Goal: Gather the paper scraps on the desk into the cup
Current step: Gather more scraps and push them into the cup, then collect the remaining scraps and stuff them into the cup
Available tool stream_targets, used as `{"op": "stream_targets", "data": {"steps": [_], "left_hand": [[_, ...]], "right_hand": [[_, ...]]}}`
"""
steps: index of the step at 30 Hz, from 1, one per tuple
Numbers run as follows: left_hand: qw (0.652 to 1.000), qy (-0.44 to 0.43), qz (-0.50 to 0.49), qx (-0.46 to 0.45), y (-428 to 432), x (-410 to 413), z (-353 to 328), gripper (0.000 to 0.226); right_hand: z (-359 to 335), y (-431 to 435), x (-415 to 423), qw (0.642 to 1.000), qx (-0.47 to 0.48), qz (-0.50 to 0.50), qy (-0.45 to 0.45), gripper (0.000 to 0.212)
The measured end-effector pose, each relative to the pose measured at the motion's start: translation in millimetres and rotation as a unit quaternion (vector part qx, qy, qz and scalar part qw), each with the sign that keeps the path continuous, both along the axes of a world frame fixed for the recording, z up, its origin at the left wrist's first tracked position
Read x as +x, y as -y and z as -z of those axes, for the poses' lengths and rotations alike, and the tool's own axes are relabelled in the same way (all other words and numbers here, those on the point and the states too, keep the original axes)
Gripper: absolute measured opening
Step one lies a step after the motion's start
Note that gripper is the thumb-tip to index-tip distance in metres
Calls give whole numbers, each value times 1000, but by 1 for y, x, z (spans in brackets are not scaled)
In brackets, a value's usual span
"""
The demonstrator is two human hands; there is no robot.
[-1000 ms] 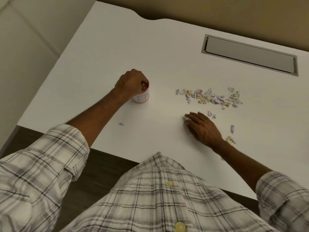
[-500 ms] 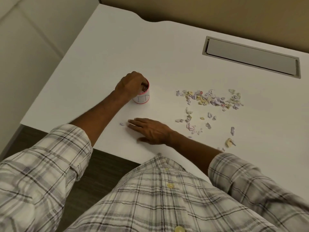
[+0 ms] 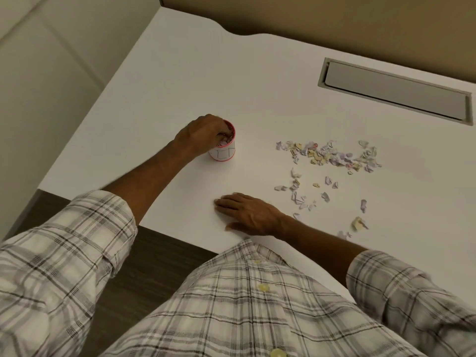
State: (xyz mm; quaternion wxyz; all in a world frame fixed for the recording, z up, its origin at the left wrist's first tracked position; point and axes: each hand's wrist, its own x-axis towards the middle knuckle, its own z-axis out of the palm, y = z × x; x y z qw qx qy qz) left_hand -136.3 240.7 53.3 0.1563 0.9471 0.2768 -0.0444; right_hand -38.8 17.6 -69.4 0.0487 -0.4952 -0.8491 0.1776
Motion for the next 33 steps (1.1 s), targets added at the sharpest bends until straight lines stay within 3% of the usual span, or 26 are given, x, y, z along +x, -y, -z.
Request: {"op": "stream_targets", "data": {"steps": [9, 11, 15, 20, 24, 27, 31, 33], "left_hand": [[999, 34, 13, 1, -7, -3, -1, 24], [998, 51, 10, 20, -7, -1, -1, 22], [1000, 19, 1, 25, -3, 5, 3, 24], [999, -21, -23, 15, 1, 15, 8, 21], [999, -28, -27, -4, 0, 21, 0, 22], [998, 14, -57, -27, 1, 17, -12, 20], [980, 150, -125, -29, 21, 10, -26, 15], [964, 218, -122, -94, 48, 16, -25, 13]], "right_hand": [[3, 74, 89, 984, 145, 99, 39, 24], [-3, 73, 103, 973, 152, 172, 38, 23], [-5, 71, 111, 953, 97, 284, 40, 41], [-2, 99, 118, 960, 107, 256, 39, 24], [-14, 141, 146, 923, 139, 358, 31, 20], [-23, 182, 159, 866, 126, 484, 9, 27], [-13, 231, 147, 816, 23, 577, -32, 81], [-4, 241, 136, 812, -18, 583, -24, 100]]}}
